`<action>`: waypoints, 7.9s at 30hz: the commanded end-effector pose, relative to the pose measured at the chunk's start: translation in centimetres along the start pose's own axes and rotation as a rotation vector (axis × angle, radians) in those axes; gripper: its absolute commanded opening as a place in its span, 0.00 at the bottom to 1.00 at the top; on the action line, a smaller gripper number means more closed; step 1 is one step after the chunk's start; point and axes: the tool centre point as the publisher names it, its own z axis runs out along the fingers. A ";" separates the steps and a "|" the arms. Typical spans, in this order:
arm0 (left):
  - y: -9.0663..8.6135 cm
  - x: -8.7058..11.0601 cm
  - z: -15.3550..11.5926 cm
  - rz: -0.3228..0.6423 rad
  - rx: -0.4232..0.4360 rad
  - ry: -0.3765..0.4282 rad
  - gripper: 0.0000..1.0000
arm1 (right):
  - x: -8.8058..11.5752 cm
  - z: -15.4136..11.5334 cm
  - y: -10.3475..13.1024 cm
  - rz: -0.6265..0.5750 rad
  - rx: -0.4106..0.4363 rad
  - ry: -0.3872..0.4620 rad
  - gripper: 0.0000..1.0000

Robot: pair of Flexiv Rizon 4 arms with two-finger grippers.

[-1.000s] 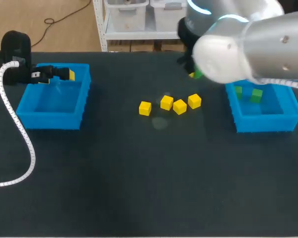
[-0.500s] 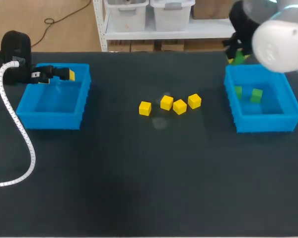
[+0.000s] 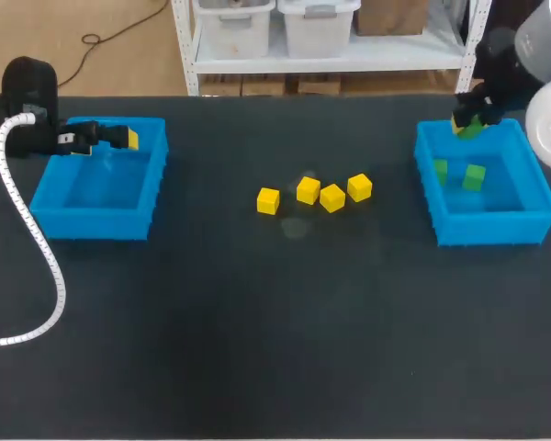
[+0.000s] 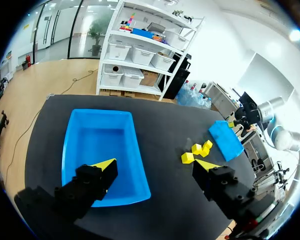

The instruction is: Put the green cubes in the right bin and the yellow cubes in the left bin.

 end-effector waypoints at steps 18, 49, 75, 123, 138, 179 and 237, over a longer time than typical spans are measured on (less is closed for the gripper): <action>0.2 0.1 0.0 0.002 0.008 -0.006 1.00 | -0.1 0.4 0.0 -0.012 -0.047 -0.154 1.00; -13.0 1.6 12.8 0.220 -0.037 0.509 1.00 | -0.1 0.4 0.0 -0.012 -0.047 -0.154 1.00; -11.5 5.5 22.7 0.319 -0.227 0.720 1.00 | -0.1 0.4 0.0 -0.012 -0.047 -0.154 1.00; -0.4 -2.3 5.3 0.224 -0.600 0.263 0.00 | -0.1 0.4 0.0 -0.012 -0.047 -0.154 1.00; 7.9 2.6 -0.2 0.043 -0.793 0.323 1.00 | -0.1 0.4 0.0 -0.012 -0.047 -0.154 1.00; -15.6 2.6 23.3 0.683 -0.022 0.674 1.00 | -0.1 0.4 0.0 -0.012 -0.047 -0.154 1.00; -14.0 1.3 22.4 0.576 -0.186 0.560 0.00 | -0.1 0.4 0.0 -0.012 -0.047 -0.154 1.00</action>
